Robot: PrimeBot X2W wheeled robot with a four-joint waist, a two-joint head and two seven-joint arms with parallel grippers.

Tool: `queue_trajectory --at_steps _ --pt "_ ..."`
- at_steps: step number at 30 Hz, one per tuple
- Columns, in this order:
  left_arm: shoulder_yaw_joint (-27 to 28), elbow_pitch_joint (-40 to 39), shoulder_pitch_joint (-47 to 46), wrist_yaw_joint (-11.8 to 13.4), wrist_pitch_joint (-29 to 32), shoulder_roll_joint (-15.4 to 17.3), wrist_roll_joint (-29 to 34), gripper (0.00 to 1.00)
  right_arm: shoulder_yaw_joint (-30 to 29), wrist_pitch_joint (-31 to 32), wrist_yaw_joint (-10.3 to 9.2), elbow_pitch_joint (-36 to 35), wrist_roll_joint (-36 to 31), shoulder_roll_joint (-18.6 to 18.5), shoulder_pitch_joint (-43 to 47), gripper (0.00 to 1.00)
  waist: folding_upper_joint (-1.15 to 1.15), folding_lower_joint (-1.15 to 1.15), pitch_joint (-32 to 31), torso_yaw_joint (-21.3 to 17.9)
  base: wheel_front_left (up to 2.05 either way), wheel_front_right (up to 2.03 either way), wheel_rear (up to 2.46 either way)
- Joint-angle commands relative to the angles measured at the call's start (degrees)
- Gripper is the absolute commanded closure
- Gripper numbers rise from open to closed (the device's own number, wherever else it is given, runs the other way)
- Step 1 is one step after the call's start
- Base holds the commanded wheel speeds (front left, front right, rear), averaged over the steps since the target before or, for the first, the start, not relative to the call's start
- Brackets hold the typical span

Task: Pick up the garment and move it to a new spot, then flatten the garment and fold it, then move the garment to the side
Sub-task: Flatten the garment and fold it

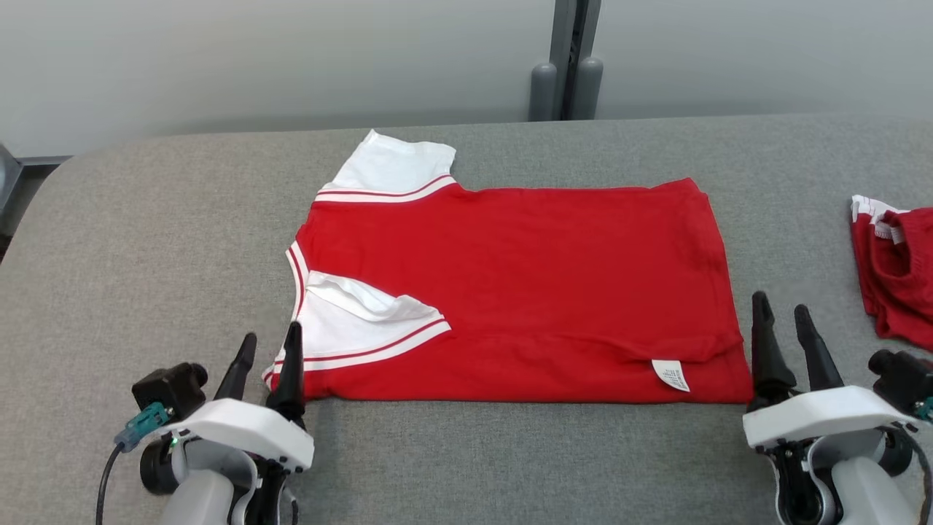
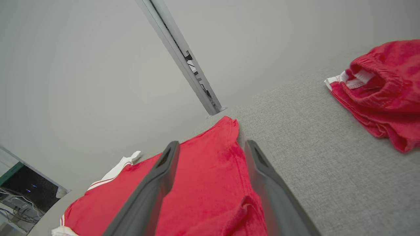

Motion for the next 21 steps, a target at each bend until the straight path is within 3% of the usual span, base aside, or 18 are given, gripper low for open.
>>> queue_trajectory --at_steps 1,5,9,20,21 --pt "0.0 0.4 1.3 1.0 1.0 0.8 0.3 0.0 -0.1 -0.2 0.13 -0.6 -2.5 0.0 1.6 0.0 0.0 0.0 -0.9 0.2 0.0 0.0 0.0" --pt "0.3 1.5 4.1 4.5 5.6 2.2 0.1 0.0 -1.1 1.0 0.13 -2.4 -9.5 0.3 5.0 0.0 0.0 0.0 -2.4 0.1 0.0 0.0 0.0" --pt "0.1 2.1 5.2 6.8 9.6 2.5 -0.4 0.0 -2.0 2.6 0.13 -4.4 -11.8 0.5 7.0 0.0 0.0 0.0 -2.8 -0.4 0.0 0.0 0.0" --pt "-1.0 2.1 5.1 8.7 14.7 3.0 -0.7 0.0 -1.4 4.5 0.13 -7.3 -11.2 0.6 8.8 0.0 0.0 0.0 -1.2 -3.1 0.0 0.0 0.0" --pt "-1.2 2.3 4.9 8.9 14.8 3.2 -0.4 0.13 -1.5 4.6 0.13 -7.3 -11.2 0.6 8.8 0.0 0.0 0.0 -1.1 -3.3 0.0 0.0 0.0"
